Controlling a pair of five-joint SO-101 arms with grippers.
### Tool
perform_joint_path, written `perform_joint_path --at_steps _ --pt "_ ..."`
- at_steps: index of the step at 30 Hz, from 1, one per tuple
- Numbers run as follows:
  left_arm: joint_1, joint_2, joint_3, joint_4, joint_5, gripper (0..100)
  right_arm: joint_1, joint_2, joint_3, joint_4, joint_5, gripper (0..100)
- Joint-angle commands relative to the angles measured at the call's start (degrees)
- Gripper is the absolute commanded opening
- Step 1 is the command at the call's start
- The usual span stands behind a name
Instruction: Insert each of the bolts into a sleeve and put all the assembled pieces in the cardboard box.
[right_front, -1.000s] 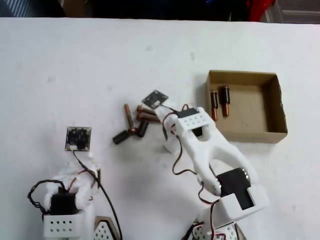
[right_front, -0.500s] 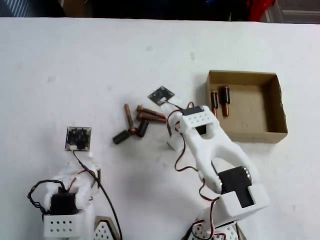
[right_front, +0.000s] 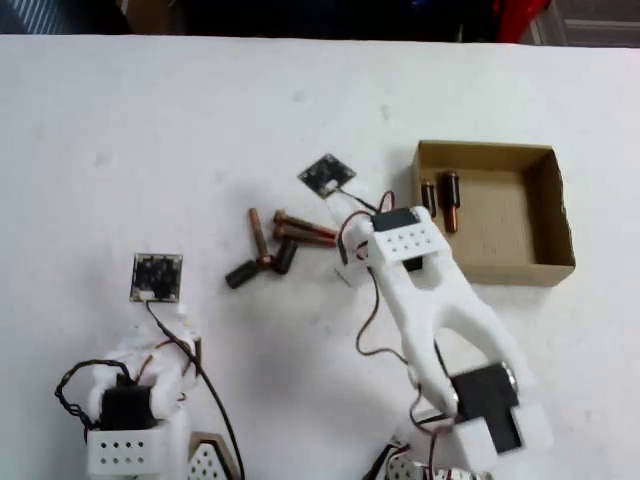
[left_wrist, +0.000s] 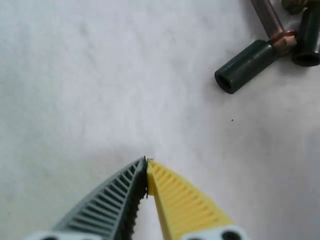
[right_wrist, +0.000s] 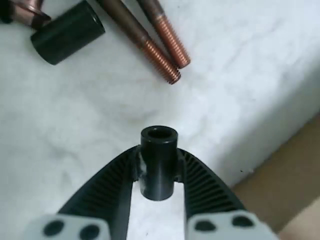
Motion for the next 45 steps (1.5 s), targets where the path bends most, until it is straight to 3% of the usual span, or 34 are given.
perform_joint_path --at_steps 1,10,17,32,37,42,45 --pt "-0.40 -1.27 -0.18 0.35 -0.53 2 -0.13 -9.71 -1.58 2.51 -0.18 1.7" --pt "-0.40 -1.27 -0.18 0.26 -0.53 2 -0.13 -27.12 -1.23 7.96 -0.26 1.7" --pt "-0.40 -1.27 -0.18 -1.23 -0.53 2 -0.13 -38.46 -1.23 10.59 -11.34 1.7" --pt "-0.40 -1.27 -0.09 -2.11 -0.62 2 -3.56 -63.78 1.58 21.14 -11.60 1.8" --pt "-0.40 -1.27 -0.09 -2.11 -0.62 2 -3.47 -71.52 9.14 19.03 -11.52 1.8" --pt "-0.40 -1.27 -0.09 -2.02 -1.05 2 -3.38 -76.18 20.57 9.45 -11.87 1.7" --pt "-0.40 -1.27 -0.09 -1.93 -8.53 2 -3.30 -77.76 26.55 3.12 -11.87 1.7"
